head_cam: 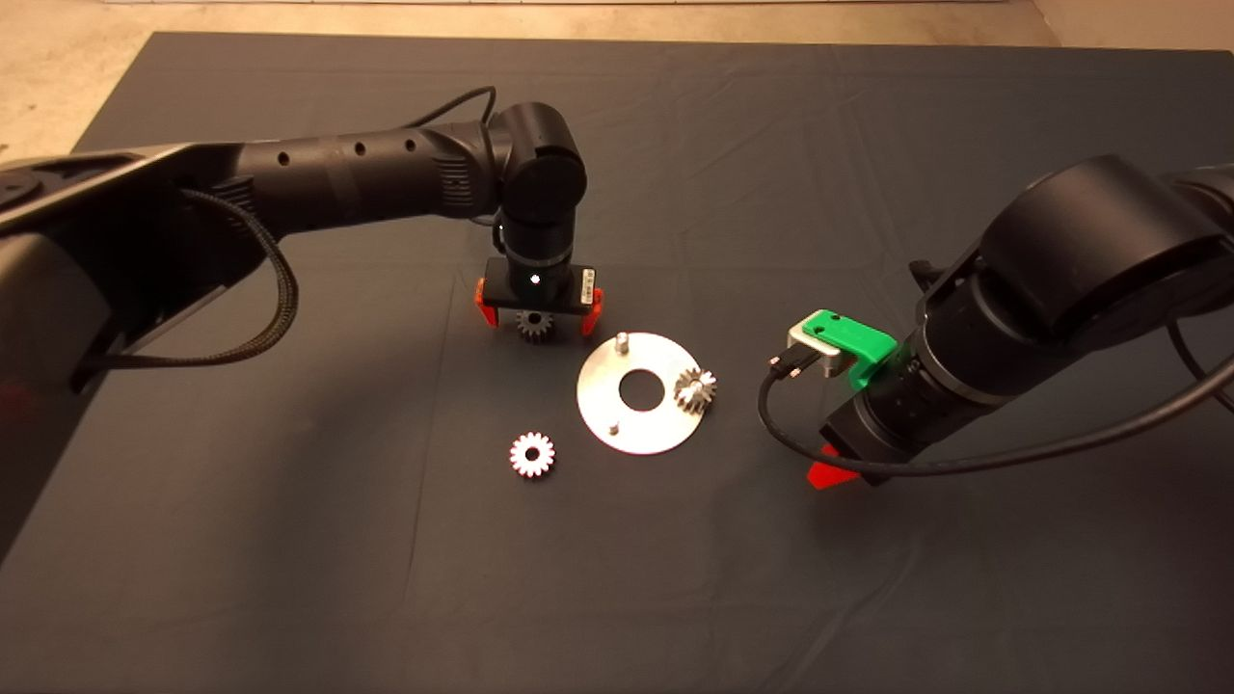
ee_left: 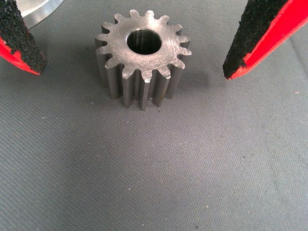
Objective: Install three planetary gears onto the carrier pins
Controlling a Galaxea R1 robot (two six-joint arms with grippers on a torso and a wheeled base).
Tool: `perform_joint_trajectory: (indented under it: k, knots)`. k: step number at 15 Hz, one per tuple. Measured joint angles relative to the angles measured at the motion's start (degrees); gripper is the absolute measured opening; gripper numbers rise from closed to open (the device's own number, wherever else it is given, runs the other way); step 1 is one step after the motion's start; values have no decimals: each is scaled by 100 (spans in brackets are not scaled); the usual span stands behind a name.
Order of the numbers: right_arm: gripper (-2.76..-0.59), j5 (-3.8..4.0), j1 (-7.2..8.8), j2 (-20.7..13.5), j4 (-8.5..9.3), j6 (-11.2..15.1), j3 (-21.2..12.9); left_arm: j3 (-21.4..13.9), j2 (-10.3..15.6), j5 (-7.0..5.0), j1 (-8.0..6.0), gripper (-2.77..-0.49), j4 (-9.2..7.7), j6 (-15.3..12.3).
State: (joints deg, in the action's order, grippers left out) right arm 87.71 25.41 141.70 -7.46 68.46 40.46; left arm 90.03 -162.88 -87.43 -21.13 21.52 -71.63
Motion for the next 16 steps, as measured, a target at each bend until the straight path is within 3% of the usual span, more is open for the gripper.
perform_joint_trajectory:
  k: [5, 9, 16]
  knots:
    - [-149, -4, 0, -13, 2, 0, -59, 0, 0, 41, 2, -72, 0, 57]
    - [-149, 5, 0, -85, 2, 24, -110, 0, 0, 55, 5, -100, -5, 118]
    - [-149, 2, 0, -110, 7, 63, -185, 0, 10, 52, 5, -105, -5, 154]
